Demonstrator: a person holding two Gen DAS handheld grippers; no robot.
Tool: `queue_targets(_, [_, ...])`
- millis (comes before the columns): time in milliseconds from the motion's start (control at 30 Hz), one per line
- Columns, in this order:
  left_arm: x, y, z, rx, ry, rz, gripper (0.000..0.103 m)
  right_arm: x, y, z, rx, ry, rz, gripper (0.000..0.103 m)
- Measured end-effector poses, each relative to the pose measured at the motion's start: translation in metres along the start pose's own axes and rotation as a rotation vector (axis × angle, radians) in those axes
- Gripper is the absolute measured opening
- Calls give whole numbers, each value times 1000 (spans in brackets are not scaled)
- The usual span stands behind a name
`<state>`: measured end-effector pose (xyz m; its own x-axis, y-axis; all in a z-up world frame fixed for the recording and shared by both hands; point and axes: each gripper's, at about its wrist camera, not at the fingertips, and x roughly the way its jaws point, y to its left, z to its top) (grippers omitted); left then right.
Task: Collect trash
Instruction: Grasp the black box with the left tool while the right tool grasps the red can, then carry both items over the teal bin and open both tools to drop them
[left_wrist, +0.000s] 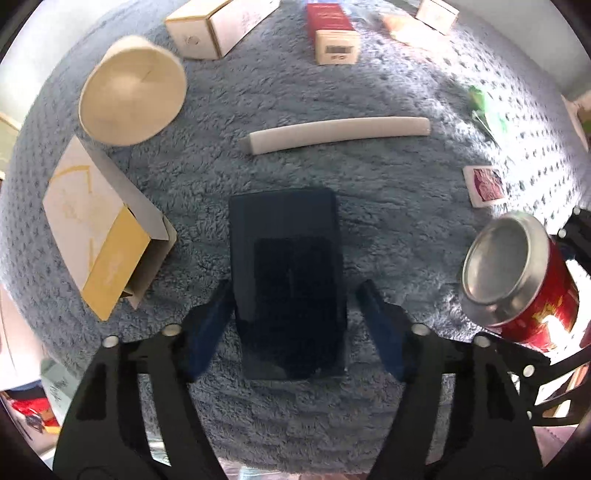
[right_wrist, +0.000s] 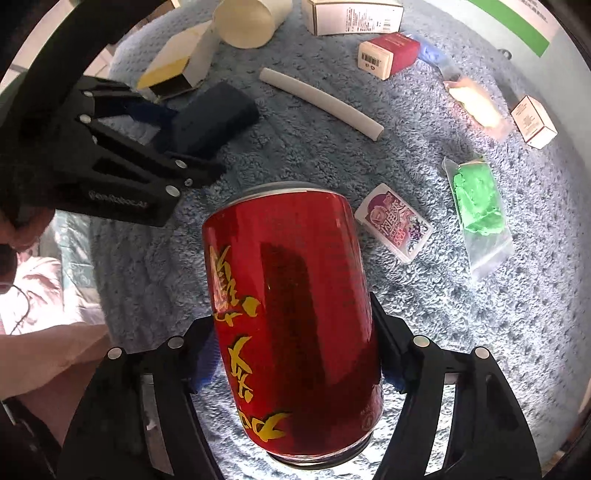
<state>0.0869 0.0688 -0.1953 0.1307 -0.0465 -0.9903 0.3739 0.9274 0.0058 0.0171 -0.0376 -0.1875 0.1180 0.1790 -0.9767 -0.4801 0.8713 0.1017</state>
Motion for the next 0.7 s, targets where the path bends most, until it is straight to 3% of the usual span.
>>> queue_targets(67, [-2,-5,1,14,-12,-1,50,-6,-5,-2,19,-5,11,69])
queue_targets(333, [-31,2,-13,11,-48,-44,50,-26,-30,-9,110,-39,37,69])
queue_targets(467, [-54,6,-25,21,-81,-2,50,-42,-43,-5,138,-77,41,69])
queue_targets(700, [-106,44,-49,-121,-162,30,50,-70,-37,23,86,-166,87,69])
